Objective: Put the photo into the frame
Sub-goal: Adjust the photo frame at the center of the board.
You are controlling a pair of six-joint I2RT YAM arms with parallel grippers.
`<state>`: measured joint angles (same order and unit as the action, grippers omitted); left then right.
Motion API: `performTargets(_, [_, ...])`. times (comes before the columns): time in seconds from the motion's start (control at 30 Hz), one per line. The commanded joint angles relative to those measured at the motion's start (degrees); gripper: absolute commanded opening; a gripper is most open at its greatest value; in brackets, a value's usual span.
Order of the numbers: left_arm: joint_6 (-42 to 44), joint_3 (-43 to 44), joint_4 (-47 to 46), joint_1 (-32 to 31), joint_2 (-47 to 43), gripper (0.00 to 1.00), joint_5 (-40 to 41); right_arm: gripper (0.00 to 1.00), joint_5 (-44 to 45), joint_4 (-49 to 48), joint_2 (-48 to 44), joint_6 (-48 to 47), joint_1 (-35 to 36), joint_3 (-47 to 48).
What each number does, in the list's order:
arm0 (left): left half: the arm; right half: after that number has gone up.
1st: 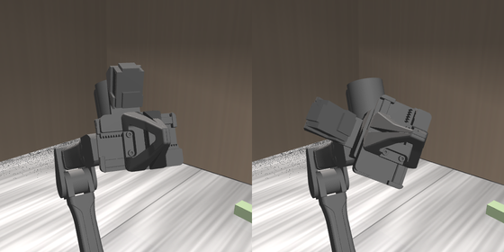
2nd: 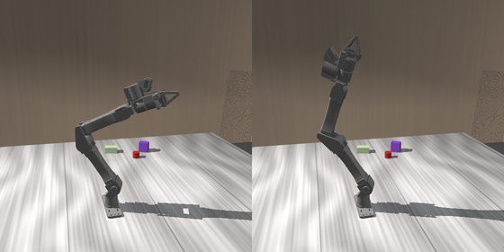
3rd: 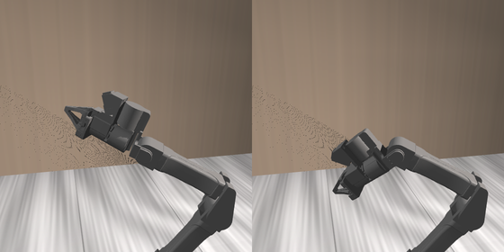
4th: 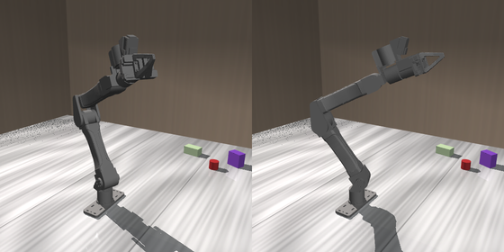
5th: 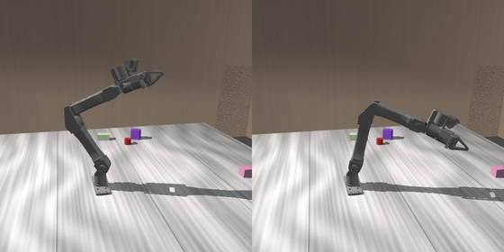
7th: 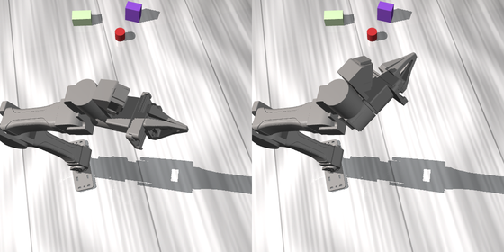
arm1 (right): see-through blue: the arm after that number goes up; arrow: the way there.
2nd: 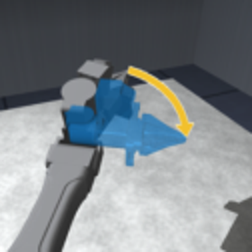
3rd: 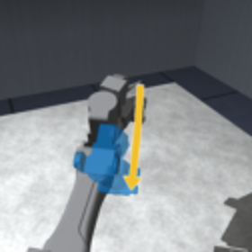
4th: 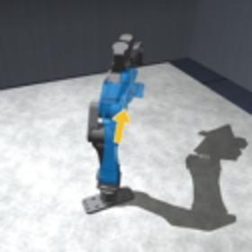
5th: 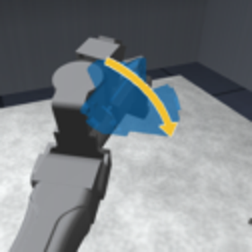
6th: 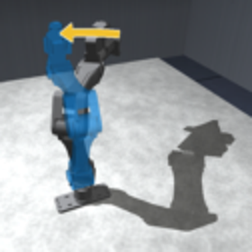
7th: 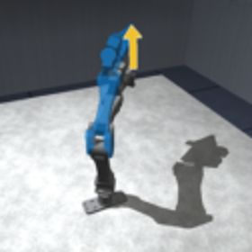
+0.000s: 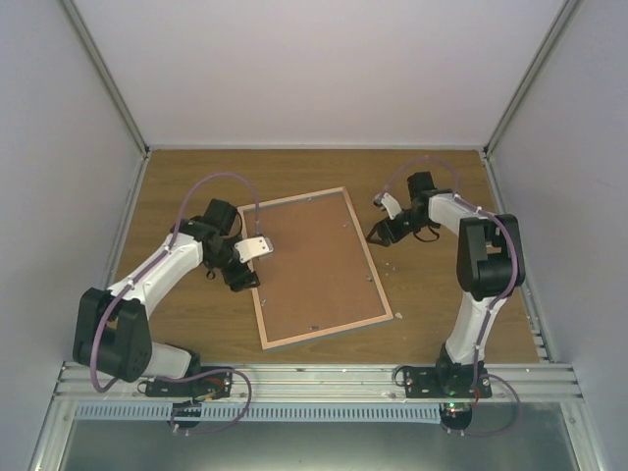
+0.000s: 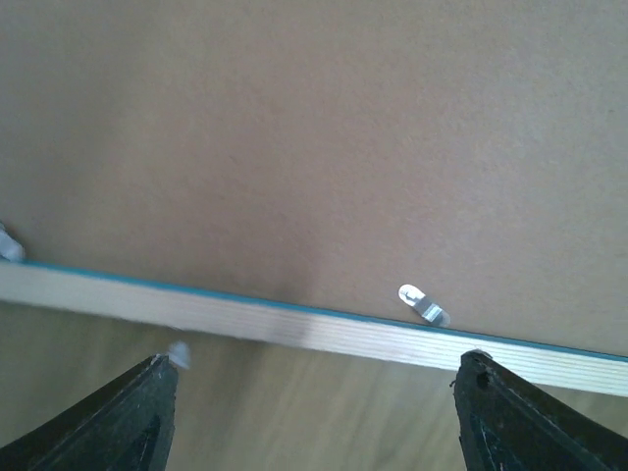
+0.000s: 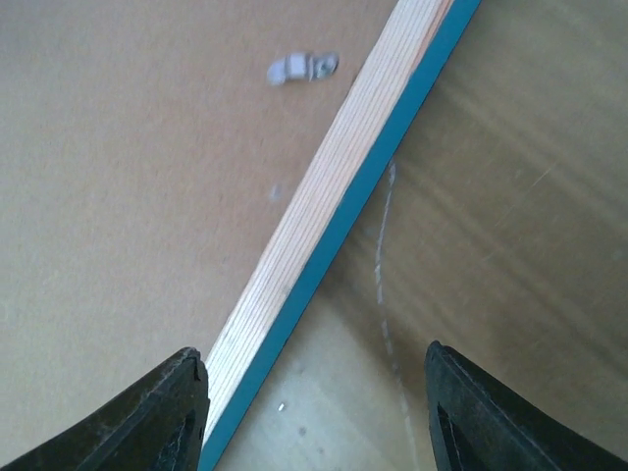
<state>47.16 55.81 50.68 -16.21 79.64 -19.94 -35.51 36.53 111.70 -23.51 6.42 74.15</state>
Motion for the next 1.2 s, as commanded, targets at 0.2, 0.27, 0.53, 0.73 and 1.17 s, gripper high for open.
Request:
performTargets(0.2, [-15.98,-11.35,-1.73,-4.38,-2.84,0.76,5.06,0.57,7.83,0.23,-7.76,-4.04,-0.43,-10.70])
performTargets(0.27, [-15.91,-12.09,-3.45,-5.49,-2.61,0.74,5.01,0.55,9.34,-0.53,-8.33,-4.24,-0.37,-12.34])
performTargets(0.53, [-16.32,-12.56,-7.67,-7.83,0.50,0.67,2.12,0.53,9.41,-1.29,-8.30,-3.45,0.13,-13.60])
performTargets(0.73, [-17.58,-11.66,-9.81,-8.06,2.99,0.61,1.23,0.52,9.62,-1.15,-8.25,-3.34,0.74,-13.89])
performTargets(1.17, [-19.45,-7.73,-10.01,-8.05,6.49,0.68,2.15,0.46,8.80,-1.40,-8.77,-4.65,2.31,-16.37])
